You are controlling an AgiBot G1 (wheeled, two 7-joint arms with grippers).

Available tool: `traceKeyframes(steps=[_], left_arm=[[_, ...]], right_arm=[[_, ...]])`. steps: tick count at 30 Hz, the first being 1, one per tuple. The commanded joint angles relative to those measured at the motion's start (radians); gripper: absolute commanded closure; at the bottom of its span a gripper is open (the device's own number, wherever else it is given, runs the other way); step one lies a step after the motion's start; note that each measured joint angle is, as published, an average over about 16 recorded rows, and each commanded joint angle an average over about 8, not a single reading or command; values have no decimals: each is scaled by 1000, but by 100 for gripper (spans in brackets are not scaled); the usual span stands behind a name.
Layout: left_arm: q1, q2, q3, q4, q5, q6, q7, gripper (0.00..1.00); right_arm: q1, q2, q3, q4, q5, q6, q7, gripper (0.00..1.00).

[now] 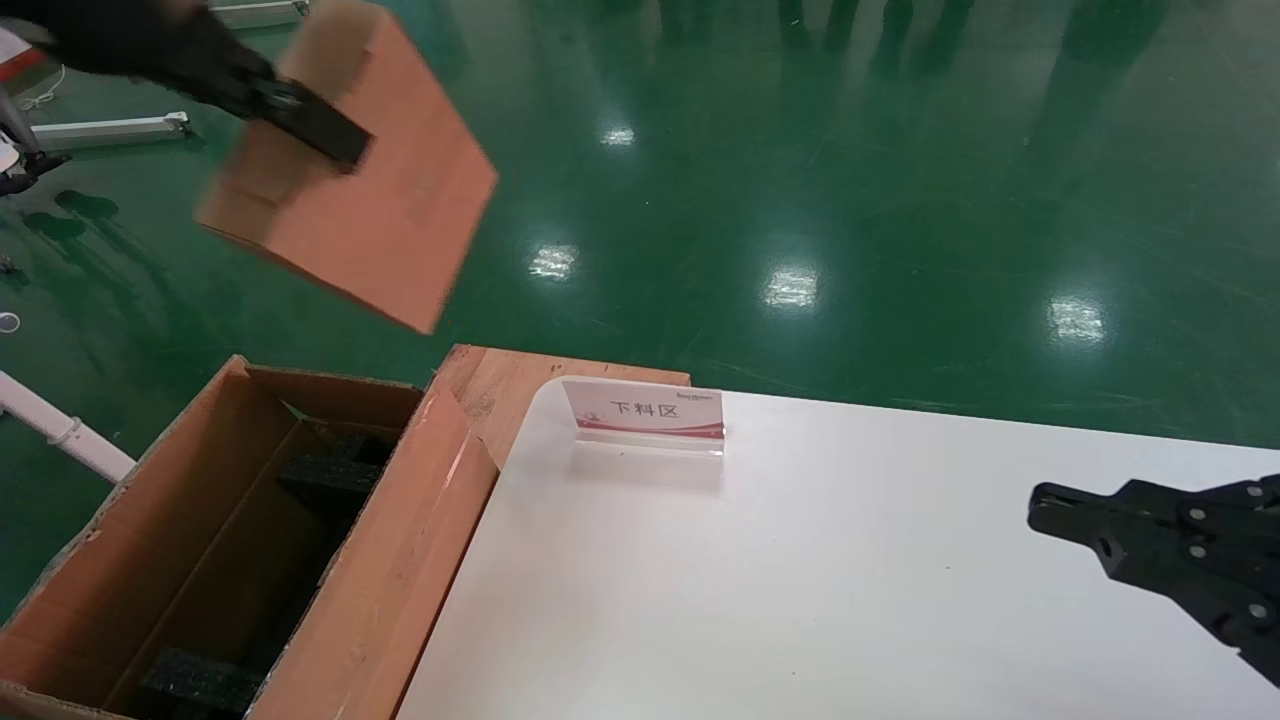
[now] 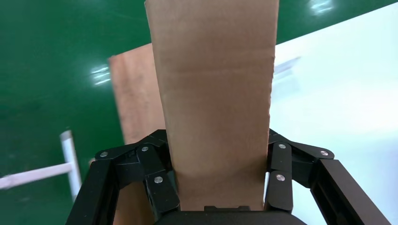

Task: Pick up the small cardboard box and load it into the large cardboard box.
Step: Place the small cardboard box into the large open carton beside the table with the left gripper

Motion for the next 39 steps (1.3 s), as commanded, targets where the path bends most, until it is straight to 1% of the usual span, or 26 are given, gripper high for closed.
traceKeyframes(steps=[1,7,14,19,25,28,31,35,39], left_arm=[[-36,0,36,26,2,6,36,100],[-125,-18,213,68,-20,8,167,100],[-182,-41,431,99,-64,16,282,100],[-232,-42,589,105,-135,50,314,100],[-274,-41,758,89,-233,61,292,100],[-280,-45,817,79,-277,55,271,100],[-282,-53,853,63,-314,47,250,100],[-280,-67,872,30,-343,30,222,100],[-240,-84,864,0,-341,-10,192,100]], right_arm=[[0,0,0,0,0,0,0,0],[0,0,0,0,0,0,0,0],[0,0,-1,0,1,0,0,0],[0,0,-1,0,1,1,-1,0],[0,1,-2,0,1,1,-1,0],[0,1,-2,0,1,1,-1,0],[0,1,-2,0,1,1,-1,0],[0,1,-2,0,1,1,-1,0],[1,1,-2,0,2,1,-1,0]])
